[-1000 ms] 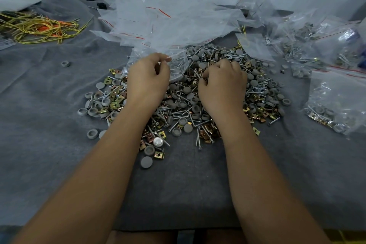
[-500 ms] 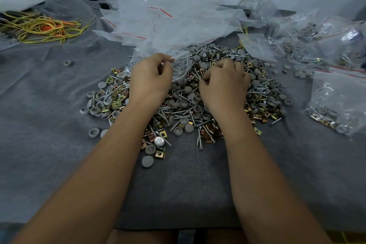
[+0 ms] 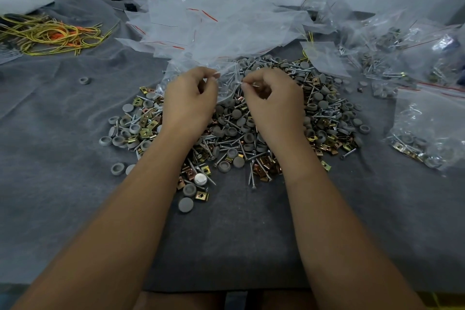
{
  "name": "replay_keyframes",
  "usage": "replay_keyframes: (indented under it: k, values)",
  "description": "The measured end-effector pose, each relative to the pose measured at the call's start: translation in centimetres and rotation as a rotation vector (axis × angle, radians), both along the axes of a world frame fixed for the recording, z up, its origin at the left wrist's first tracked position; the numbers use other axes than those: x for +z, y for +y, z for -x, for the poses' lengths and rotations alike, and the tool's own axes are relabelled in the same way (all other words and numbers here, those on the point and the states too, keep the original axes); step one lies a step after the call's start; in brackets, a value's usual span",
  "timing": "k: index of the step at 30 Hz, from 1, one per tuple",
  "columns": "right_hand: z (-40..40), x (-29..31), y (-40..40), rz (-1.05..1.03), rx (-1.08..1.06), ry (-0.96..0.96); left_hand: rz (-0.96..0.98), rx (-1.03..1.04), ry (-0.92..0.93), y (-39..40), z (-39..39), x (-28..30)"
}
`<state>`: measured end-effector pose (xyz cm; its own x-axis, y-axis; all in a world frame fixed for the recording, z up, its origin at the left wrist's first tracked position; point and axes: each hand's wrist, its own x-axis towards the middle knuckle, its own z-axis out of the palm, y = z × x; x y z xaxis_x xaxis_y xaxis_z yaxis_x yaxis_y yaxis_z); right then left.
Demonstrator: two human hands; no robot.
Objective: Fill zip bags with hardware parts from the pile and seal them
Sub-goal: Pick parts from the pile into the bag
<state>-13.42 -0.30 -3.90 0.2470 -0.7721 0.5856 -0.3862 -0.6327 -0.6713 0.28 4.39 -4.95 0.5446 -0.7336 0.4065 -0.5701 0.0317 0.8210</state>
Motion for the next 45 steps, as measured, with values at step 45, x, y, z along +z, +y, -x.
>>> replay_keyframes:
  k: [45]
  values:
    - [0.0, -0.7, -0.7, 0.131, -0.167, 0.325, -0.124, 0.089, -0.325, 0.6, 0.5, 0.4]
